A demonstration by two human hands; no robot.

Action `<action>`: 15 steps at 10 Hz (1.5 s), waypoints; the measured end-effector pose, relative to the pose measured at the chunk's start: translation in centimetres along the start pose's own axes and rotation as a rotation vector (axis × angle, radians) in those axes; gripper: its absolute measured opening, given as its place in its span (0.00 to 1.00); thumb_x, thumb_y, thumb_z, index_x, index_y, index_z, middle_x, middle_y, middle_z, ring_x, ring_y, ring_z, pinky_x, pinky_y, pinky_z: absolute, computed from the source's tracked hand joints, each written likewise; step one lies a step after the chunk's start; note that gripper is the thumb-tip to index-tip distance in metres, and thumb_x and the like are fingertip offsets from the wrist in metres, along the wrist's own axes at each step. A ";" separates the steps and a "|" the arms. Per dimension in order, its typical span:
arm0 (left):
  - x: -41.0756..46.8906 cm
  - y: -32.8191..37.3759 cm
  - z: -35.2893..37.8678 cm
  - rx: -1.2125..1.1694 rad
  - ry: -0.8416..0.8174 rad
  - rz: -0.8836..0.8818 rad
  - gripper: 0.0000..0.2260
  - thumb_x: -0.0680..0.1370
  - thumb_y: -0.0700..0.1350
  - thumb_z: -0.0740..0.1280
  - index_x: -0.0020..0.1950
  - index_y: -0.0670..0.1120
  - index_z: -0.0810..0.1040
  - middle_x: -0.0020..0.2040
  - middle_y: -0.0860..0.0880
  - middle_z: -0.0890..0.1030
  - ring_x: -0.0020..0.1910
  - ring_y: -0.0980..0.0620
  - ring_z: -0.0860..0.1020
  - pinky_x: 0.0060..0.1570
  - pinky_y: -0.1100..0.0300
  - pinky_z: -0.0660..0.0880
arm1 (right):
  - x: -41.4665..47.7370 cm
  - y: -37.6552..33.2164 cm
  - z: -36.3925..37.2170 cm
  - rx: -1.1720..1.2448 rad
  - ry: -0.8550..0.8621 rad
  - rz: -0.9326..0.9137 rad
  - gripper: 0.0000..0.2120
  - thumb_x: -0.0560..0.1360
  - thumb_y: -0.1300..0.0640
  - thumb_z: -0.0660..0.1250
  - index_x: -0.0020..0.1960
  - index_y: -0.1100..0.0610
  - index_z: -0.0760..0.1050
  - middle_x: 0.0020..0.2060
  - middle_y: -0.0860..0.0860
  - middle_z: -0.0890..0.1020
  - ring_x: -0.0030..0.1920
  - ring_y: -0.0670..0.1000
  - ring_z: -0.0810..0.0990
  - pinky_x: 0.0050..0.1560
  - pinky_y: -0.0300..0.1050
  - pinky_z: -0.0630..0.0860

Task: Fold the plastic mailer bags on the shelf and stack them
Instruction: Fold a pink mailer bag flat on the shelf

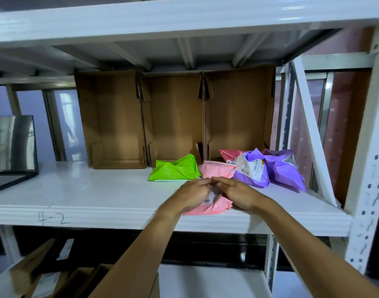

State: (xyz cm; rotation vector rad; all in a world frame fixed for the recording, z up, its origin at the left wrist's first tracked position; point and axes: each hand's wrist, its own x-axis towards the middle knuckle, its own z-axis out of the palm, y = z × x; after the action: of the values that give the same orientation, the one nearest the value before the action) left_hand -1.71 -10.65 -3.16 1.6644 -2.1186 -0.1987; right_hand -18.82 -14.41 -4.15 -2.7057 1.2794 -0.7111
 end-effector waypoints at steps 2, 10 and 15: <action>0.2 -0.2 0.9 -0.047 -0.007 -0.080 0.19 0.86 0.50 0.53 0.75 0.45 0.69 0.75 0.44 0.69 0.72 0.41 0.68 0.66 0.53 0.65 | -0.1 -0.3 0.4 0.183 -0.101 0.085 0.18 0.84 0.55 0.57 0.73 0.52 0.70 0.71 0.52 0.74 0.72 0.53 0.70 0.73 0.45 0.65; 1.4 -0.3 1.3 0.098 -0.187 -0.059 0.25 0.86 0.54 0.48 0.83 0.48 0.53 0.83 0.48 0.52 0.81 0.51 0.51 0.79 0.54 0.50 | -0.2 -1.1 -0.9 -0.108 -0.316 0.004 0.31 0.77 0.52 0.46 0.78 0.60 0.59 0.78 0.56 0.60 0.74 0.57 0.67 0.70 0.43 0.64; 1.4 -0.6 1.8 0.179 -0.070 -0.020 0.28 0.82 0.60 0.46 0.78 0.49 0.66 0.79 0.46 0.63 0.78 0.49 0.60 0.76 0.52 0.58 | 0.1 0.1 0.0 0.240 -0.067 0.148 0.15 0.83 0.53 0.60 0.68 0.47 0.76 0.64 0.49 0.80 0.64 0.52 0.77 0.67 0.48 0.71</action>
State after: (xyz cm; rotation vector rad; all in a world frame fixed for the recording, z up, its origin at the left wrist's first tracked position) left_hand -2.20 -12.45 -4.66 1.8042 -2.2293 -0.0764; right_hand -18.82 -14.54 -4.12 -2.3978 1.2722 -0.7013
